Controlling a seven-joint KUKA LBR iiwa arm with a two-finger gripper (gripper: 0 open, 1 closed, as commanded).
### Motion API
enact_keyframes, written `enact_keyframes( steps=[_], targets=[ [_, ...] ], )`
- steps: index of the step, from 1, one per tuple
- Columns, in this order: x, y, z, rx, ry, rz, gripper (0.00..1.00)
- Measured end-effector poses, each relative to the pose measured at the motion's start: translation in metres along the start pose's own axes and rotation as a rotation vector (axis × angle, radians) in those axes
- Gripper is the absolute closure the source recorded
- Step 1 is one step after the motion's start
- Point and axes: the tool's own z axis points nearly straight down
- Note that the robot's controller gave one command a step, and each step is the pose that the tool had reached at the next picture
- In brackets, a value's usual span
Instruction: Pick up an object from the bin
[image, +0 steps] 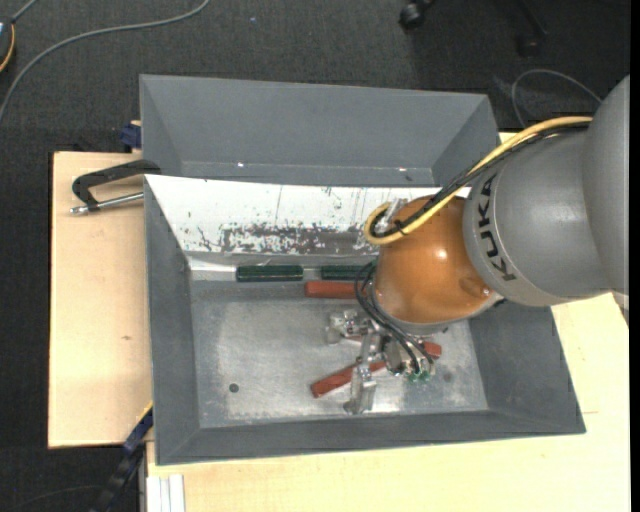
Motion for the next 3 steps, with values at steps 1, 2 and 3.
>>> enact_keyframes(
  steps=[1, 2, 3],
  targets=[
    [-0.003, -0.026, 0.019, 0.000, -0.005, -0.020, 0.00],
    [-0.004, -0.025, 0.018, -0.002, -0.007, -0.022, 1.00],
    [-0.016, -0.047, -0.159, 0.001, -0.024, -0.048, 1.00]
  ],
)
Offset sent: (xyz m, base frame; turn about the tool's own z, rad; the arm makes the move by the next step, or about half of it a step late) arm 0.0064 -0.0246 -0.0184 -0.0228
